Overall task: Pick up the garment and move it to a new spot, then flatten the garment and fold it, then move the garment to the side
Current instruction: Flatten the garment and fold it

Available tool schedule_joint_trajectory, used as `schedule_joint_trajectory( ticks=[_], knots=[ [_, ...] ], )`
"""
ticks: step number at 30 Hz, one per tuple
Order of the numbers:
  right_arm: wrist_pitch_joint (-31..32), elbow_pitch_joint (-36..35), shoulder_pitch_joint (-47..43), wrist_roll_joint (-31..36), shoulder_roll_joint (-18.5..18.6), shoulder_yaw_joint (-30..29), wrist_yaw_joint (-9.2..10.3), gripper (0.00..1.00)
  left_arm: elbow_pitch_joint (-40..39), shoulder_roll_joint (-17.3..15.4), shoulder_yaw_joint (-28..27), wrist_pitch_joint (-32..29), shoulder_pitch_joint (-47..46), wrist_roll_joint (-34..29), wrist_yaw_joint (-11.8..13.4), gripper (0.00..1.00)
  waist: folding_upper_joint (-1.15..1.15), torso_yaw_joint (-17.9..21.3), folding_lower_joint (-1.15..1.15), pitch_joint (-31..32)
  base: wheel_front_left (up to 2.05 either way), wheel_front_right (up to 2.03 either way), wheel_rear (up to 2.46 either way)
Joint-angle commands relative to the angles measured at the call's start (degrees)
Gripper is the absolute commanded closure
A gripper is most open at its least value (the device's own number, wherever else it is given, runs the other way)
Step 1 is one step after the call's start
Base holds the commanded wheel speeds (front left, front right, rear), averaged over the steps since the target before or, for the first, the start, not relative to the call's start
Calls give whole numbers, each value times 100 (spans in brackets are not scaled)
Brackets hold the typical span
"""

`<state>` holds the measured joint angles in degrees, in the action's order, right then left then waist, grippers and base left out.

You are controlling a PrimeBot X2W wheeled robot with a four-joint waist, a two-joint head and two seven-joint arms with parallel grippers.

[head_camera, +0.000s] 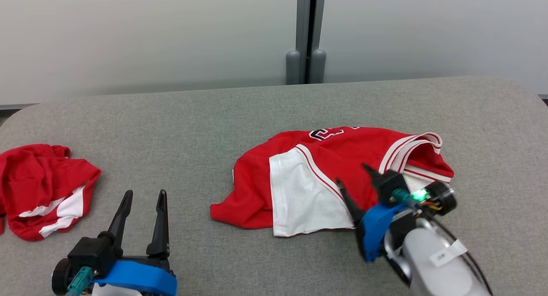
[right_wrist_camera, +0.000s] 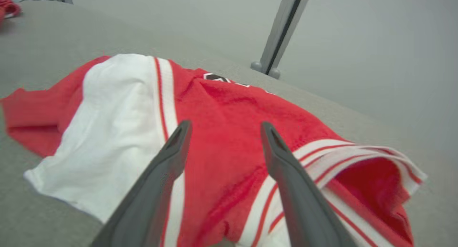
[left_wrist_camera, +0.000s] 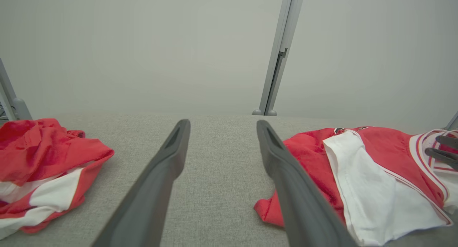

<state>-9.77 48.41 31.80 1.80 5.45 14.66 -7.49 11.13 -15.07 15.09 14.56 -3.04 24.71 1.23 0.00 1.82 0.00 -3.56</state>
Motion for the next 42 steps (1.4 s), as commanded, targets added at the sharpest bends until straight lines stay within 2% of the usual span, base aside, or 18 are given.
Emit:
schedule_joint_trajectory(
  ticks=[1,5,9,14,23,24,25,26,27,33,39,42],
  knots=[
    [155,-458,-345,-62,-56,277,-1,0,-14,-36,-36,26,37,11,8,0,0,-22,0,1,0,0,0],
    [773,-1610,-1067,-384,-210,1204,-1,0,-30,-57,-22,20,-17,19,-23,0,0,-131,0,-55,0,0,0],
    [1248,-2149,-1302,-426,-218,1719,-1,0,-35,-74,-10,17,-123,21,-48,0,0,-260,0,-166,0,0,0],
    [1554,-1944,-1021,-132,-228,1985,-1,0,-14,-58,25,19,-260,5,-61,0,0,-439,0,-354,0,0,0],
    [1625,-1019,-599,459,-248,1831,-1,0,90,-18,42,46,-447,-7,-113,0,0,-632,0,-547,0,0,0],
    [1648,-922,-596,467,-244,1820,0,36,104,-15,45,49,-452,-10,-116,0,0,-641,0,-547,0,0,0],
    [1616,-861,-592,423,-241,1802,0,62,119,-12,44,48,-449,-11,-119,0,0,-645,0,-544,0,0,0],
    [1538,-858,-568,381,-240,1760,0,93,133,-8,37,51,-443,-8,-119,0,0,-643,0,-537,0,0,0],
    [1469,-873,-552,345,-238,1713,0,100,144,-9,25,54,-431,-6,-117,0,0,-634,0,-524,0,0,0],
    [1244,-1341,-699,-45,-250,1460,-1,100,161,-5,-25,61,-342,-4,-91,0,0,-527,0,-426,0,0,0],
    [1314,-2533,-529,-272,-235,901,-1,100,92,-4,-35,66,-340,-49,-41,0,0,-371,0,-406,0,0,0],
    [1452,-2949,-95,-466,-79,696,0,100,-10,-8,-53,63,-397,-43,-56,0,0,-316,0,-511,0,0,0]
  ],
)
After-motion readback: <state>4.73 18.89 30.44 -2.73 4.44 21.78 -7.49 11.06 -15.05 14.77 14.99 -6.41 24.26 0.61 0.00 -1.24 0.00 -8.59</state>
